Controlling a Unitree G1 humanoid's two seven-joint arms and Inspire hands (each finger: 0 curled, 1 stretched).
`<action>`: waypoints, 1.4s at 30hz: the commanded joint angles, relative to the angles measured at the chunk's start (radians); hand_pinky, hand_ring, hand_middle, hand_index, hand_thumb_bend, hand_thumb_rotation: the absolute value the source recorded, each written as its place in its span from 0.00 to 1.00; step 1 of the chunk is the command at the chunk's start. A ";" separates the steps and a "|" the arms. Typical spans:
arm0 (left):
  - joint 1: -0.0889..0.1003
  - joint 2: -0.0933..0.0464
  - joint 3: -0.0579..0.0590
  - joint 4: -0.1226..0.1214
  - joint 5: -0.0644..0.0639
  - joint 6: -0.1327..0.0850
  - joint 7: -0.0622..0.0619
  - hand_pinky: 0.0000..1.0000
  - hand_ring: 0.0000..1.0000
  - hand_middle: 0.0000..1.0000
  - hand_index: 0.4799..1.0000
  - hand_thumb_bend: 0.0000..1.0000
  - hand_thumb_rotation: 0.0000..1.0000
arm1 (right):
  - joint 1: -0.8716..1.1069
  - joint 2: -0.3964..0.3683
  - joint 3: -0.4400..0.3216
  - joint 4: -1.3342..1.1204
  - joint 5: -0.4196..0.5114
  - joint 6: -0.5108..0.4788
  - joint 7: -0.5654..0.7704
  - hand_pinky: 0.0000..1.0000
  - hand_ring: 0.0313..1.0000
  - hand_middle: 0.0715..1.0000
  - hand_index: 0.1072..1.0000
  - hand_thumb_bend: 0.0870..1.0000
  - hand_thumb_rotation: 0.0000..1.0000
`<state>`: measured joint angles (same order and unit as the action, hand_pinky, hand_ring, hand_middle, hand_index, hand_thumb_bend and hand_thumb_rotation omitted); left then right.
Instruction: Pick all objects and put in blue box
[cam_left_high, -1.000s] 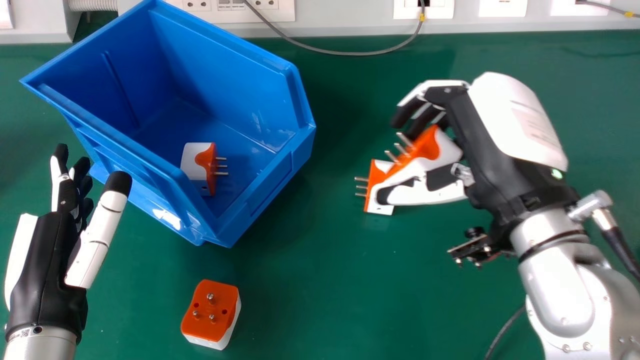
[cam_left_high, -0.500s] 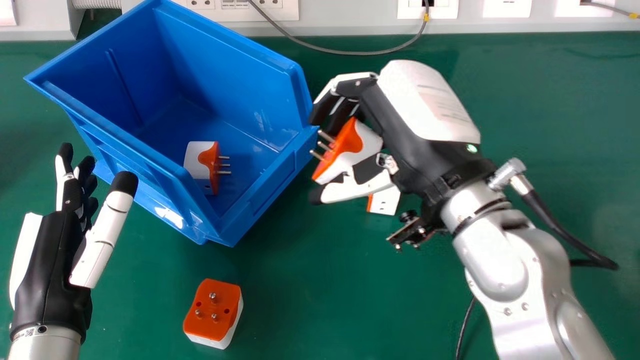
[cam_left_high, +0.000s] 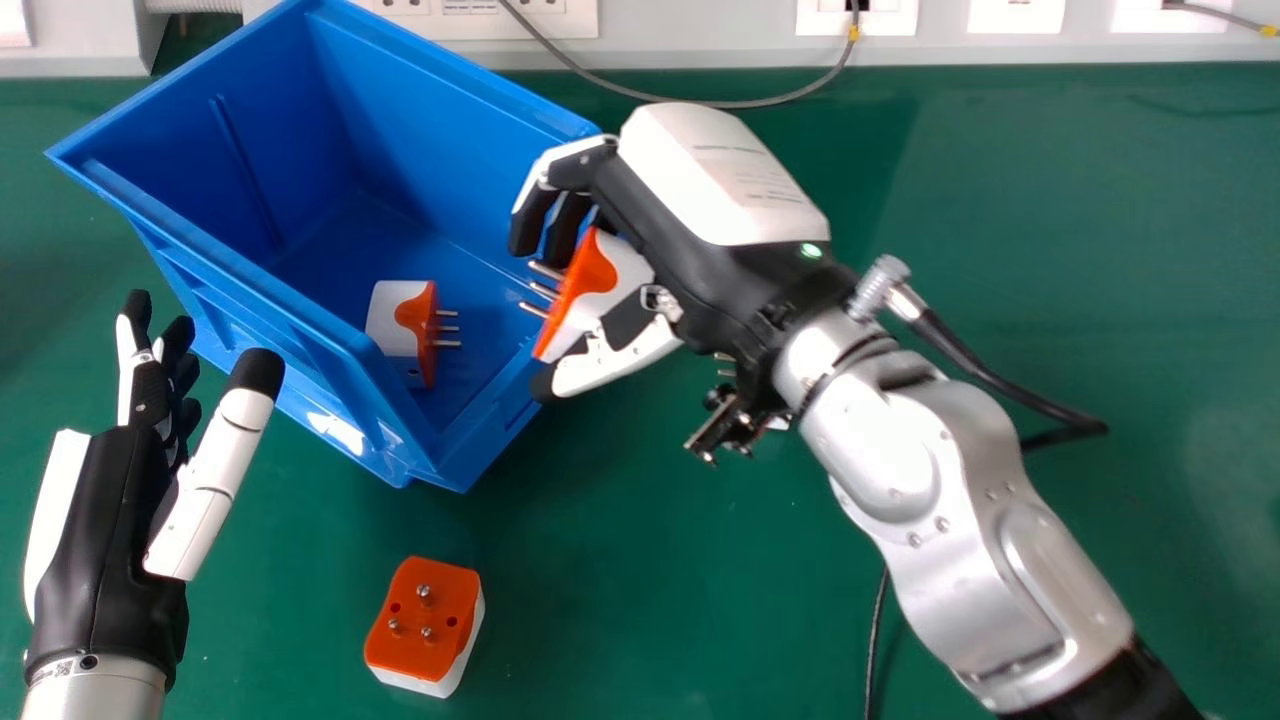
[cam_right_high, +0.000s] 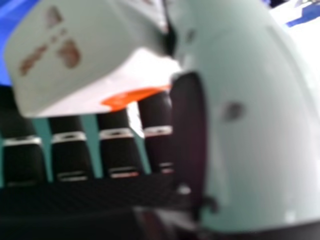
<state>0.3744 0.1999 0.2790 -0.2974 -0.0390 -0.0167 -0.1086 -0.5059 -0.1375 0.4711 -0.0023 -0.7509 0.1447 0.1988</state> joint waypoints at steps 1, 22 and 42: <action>-0.005 0.000 0.000 -0.010 0.003 -0.020 0.004 1.00 1.00 1.00 1.00 0.76 0.81 | -0.078 0.025 0.003 0.020 -0.007 -0.027 -0.031 0.31 0.40 0.48 0.50 0.44 0.00; 0.010 -0.014 -0.009 -0.027 0.009 -0.027 0.010 1.00 1.00 1.00 1.00 0.77 0.81 | -0.447 0.193 0.099 0.527 -0.043 -0.130 -0.161 0.32 0.41 0.49 0.48 0.44 0.00; 0.022 -0.019 -0.010 -0.033 0.030 -0.036 0.014 1.00 1.00 1.00 1.00 0.76 0.81 | -0.688 0.302 0.169 1.022 -0.060 -0.286 -0.382 0.35 0.44 0.47 0.44 0.45 0.00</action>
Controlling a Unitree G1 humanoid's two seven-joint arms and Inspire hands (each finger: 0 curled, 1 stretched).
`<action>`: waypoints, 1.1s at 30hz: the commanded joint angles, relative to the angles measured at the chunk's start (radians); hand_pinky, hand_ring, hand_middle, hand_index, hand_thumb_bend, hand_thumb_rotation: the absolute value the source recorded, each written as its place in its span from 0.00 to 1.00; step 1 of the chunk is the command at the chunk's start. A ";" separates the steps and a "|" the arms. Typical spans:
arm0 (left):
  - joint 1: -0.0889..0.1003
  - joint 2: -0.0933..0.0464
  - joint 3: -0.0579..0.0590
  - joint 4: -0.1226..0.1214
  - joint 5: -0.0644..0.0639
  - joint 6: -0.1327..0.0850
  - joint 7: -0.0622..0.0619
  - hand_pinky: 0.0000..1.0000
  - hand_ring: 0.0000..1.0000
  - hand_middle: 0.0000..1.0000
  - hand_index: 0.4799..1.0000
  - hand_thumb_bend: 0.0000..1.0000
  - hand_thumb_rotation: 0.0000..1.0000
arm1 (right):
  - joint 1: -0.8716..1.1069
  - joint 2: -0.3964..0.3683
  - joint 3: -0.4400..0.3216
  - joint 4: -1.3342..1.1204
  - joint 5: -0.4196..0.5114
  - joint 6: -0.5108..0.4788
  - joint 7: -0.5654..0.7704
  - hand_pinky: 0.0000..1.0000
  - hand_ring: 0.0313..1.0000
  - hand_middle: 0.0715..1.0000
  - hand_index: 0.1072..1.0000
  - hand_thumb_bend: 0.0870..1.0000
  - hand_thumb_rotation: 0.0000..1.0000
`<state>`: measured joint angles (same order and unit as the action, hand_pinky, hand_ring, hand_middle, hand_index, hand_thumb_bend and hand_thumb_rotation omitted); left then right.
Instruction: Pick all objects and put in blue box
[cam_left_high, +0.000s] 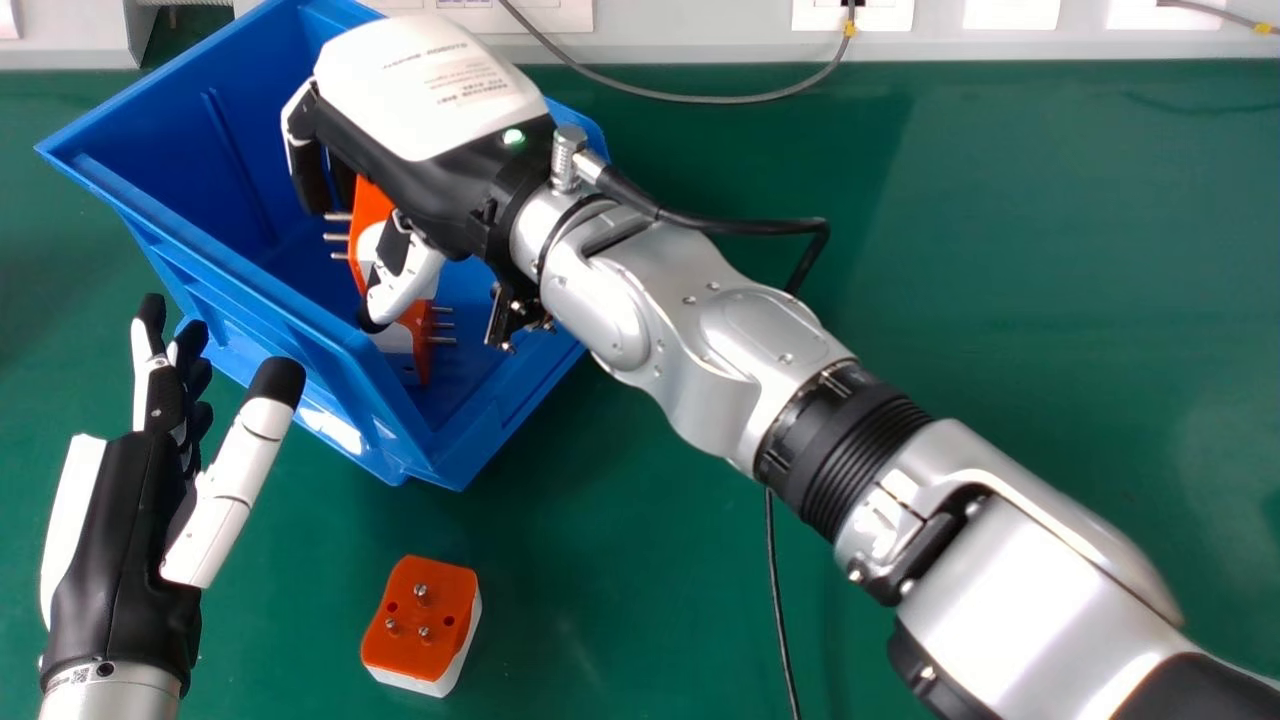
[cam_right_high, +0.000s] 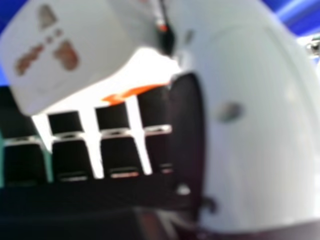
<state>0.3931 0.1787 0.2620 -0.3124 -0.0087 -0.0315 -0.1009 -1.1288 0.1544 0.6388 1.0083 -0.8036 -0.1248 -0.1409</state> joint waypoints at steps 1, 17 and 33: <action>0.001 0.003 0.008 -0.012 -0.002 -0.024 0.006 1.00 1.00 1.00 1.00 0.76 0.81 | -0.073 0.010 0.004 0.033 -0.008 -0.025 -0.052 0.35 0.44 0.47 0.44 0.45 0.00; 0.014 -0.007 0.010 -0.021 -0.014 -0.031 0.004 1.00 1.00 1.00 1.00 0.76 0.81 | -0.104 0.023 0.014 0.156 -0.024 -0.042 -0.164 0.34 0.43 0.48 0.42 0.45 0.00; 0.018 -0.021 -0.010 -0.031 0.003 -0.033 0.014 1.00 1.00 1.00 1.00 0.75 0.81 | -0.084 0.014 0.019 0.207 -0.017 -0.060 -0.210 0.34 0.44 0.48 0.40 0.45 0.00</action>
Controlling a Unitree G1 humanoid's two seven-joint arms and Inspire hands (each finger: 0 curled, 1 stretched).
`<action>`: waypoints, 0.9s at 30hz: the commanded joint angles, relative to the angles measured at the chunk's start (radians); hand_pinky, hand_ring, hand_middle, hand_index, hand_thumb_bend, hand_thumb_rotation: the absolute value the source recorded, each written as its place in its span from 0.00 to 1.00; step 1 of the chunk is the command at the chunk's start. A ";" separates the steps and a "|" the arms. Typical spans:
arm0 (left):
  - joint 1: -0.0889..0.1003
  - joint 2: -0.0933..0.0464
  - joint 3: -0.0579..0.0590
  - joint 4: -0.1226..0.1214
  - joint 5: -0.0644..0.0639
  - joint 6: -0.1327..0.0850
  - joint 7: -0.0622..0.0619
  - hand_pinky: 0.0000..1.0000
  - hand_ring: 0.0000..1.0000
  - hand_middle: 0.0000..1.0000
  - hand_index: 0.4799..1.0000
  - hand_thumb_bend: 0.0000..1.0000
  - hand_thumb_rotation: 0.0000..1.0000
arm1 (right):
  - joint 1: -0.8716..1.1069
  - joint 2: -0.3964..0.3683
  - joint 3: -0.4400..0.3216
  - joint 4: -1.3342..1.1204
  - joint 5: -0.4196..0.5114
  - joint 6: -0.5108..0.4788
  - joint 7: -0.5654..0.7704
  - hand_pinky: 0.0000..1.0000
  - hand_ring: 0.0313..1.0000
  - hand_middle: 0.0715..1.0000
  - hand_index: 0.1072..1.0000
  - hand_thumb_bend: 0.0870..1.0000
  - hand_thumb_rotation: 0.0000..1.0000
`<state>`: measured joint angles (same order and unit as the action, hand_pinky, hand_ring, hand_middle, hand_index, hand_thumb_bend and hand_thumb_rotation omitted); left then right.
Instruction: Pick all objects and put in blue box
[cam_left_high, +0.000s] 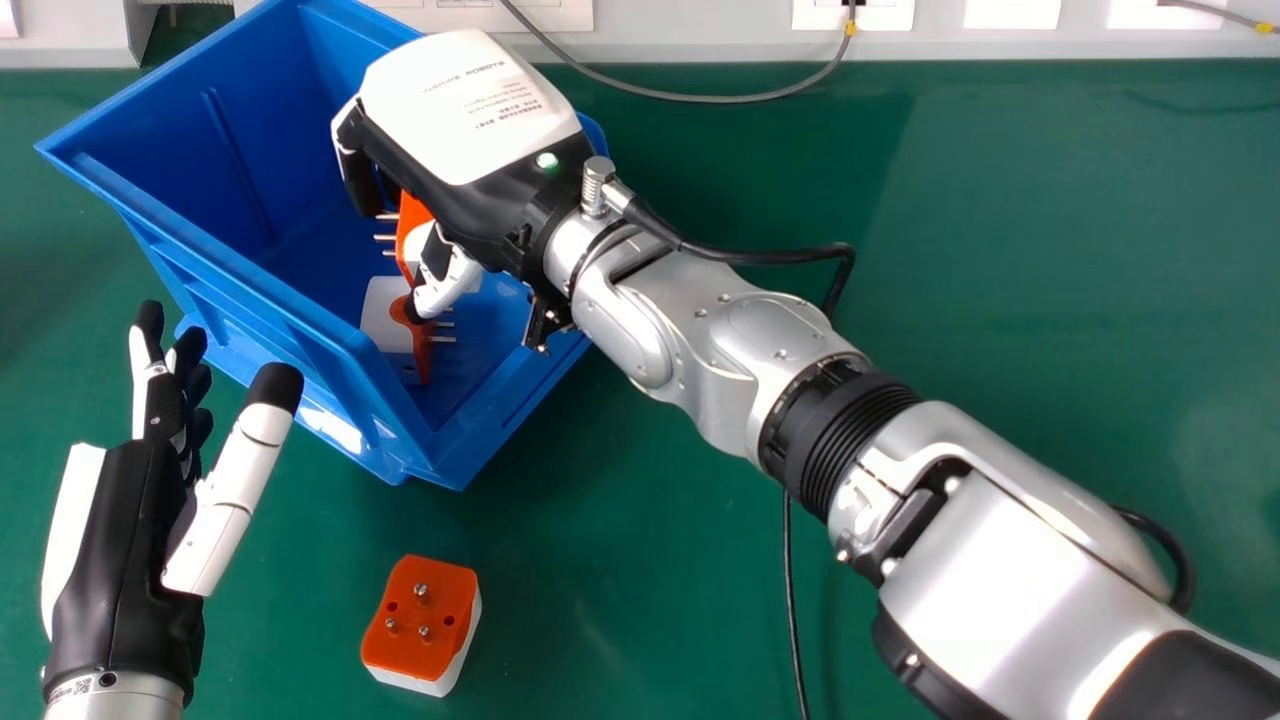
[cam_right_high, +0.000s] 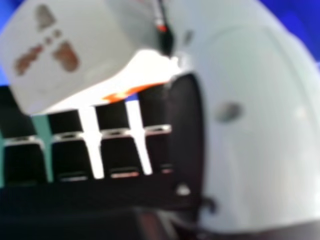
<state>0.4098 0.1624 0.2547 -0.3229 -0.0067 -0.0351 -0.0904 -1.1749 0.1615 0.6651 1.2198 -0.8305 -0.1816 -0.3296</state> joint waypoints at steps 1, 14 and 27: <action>0.000 -0.005 -0.003 -0.018 0.001 -0.029 0.005 1.00 1.00 1.00 1.00 0.75 0.81 | -0.034 0.006 -0.016 -0.005 0.020 -0.006 -0.011 0.34 0.44 0.48 0.40 0.45 0.00; -0.001 -0.013 -0.019 -0.034 0.013 -0.016 0.016 1.00 1.00 1.00 1.00 0.79 0.81 | -0.017 -0.006 -0.017 -0.010 0.038 -0.013 0.021 0.75 0.90 0.92 0.86 0.62 0.00; -0.009 -0.010 -0.015 -0.021 0.007 -0.013 0.009 1.00 1.00 1.00 1.00 0.81 0.82 | -0.014 -0.010 0.005 -0.009 0.023 0.004 0.002 0.82 0.97 0.99 0.94 0.70 0.04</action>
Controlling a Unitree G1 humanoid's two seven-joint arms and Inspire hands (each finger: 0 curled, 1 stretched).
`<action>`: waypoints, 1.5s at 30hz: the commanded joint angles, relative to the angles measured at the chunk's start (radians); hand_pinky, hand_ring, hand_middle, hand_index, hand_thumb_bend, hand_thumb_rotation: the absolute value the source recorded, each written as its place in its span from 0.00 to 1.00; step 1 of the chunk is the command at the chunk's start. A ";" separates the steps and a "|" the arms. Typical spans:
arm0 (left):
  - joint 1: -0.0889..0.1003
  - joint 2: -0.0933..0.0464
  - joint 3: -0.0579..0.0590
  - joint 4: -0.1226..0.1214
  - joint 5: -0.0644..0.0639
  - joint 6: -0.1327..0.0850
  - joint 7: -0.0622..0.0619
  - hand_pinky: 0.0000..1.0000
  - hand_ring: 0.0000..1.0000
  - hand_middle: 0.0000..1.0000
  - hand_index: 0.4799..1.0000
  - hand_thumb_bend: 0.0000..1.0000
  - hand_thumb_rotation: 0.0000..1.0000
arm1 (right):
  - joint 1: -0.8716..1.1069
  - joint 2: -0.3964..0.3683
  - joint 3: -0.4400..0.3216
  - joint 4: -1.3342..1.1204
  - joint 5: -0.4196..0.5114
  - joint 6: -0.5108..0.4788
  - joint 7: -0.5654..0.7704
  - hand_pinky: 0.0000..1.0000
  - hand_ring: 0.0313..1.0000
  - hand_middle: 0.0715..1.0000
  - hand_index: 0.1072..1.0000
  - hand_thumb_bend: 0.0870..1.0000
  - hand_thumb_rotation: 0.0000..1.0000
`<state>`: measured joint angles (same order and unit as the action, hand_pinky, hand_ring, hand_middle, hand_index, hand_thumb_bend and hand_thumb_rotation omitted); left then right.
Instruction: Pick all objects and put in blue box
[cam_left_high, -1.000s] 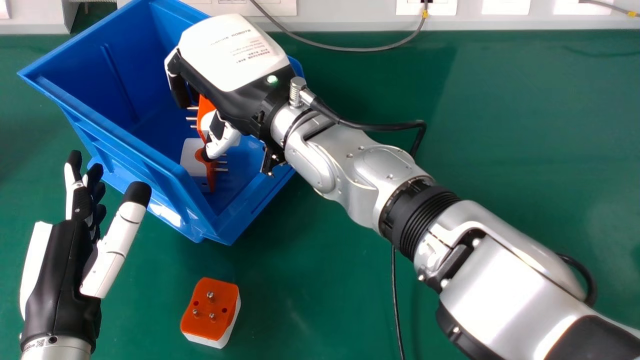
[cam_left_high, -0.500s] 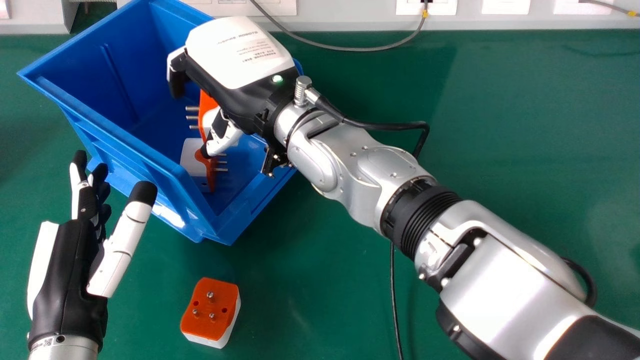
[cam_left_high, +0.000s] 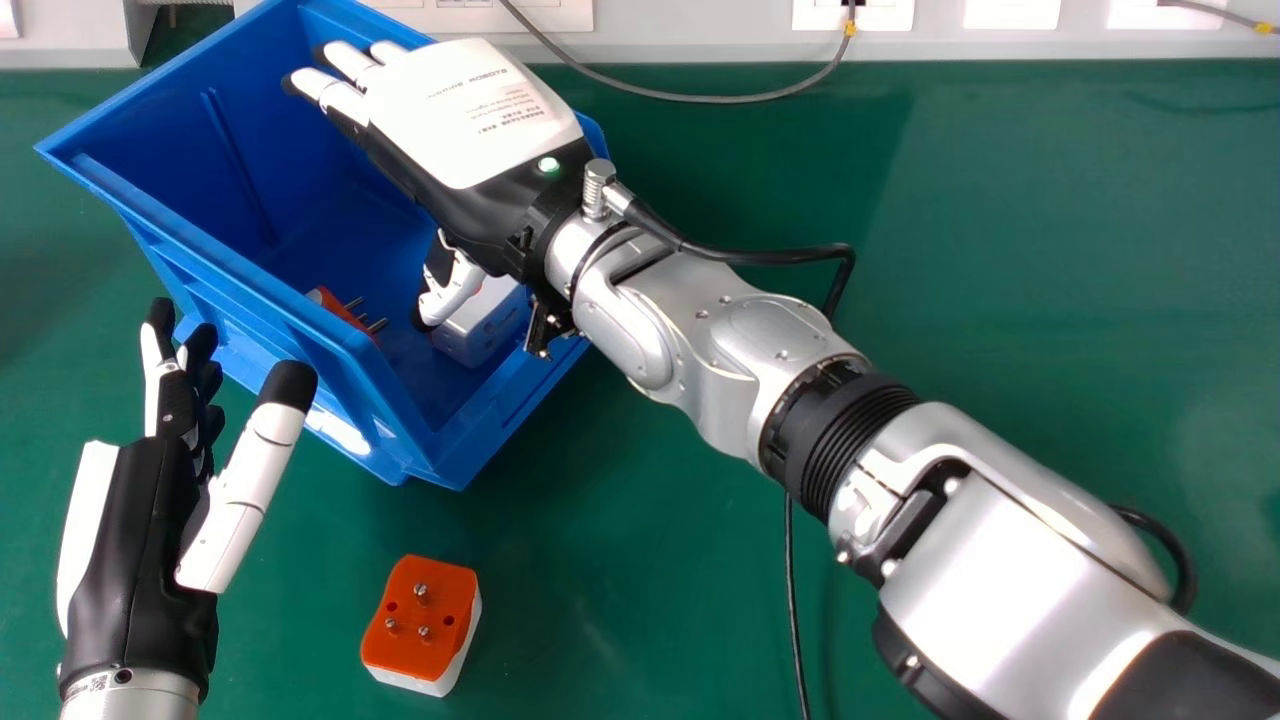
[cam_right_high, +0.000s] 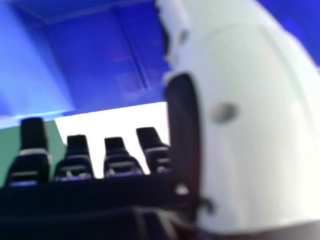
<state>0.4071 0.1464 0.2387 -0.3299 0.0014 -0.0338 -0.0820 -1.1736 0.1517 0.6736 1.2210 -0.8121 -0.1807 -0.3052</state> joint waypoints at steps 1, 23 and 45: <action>-0.008 0.007 0.001 -0.013 -0.002 -0.015 0.000 1.00 1.00 1.00 1.00 0.81 0.82 | -0.015 0.001 -0.005 -0.011 0.006 0.003 -0.022 0.82 0.97 0.99 0.94 0.70 0.04; -0.023 0.013 0.006 0.009 -0.003 -0.027 -0.009 1.00 1.00 1.00 1.00 0.81 0.82 | 0.041 -0.041 -0.032 -0.131 0.016 -0.003 -0.071 0.82 0.98 1.00 0.94 0.56 0.00; -0.040 0.036 0.011 0.029 -0.014 -0.022 -0.020 1.00 1.00 1.00 1.00 0.79 0.81 | 0.646 -0.289 -0.179 -1.190 -0.026 0.163 0.055 0.85 0.98 1.00 0.95 0.59 0.12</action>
<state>0.3753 0.1739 0.2434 -0.2906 -0.0020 -0.0349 -0.1000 -0.5397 -0.1306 0.5198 0.0947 -0.8319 -0.0250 -0.2532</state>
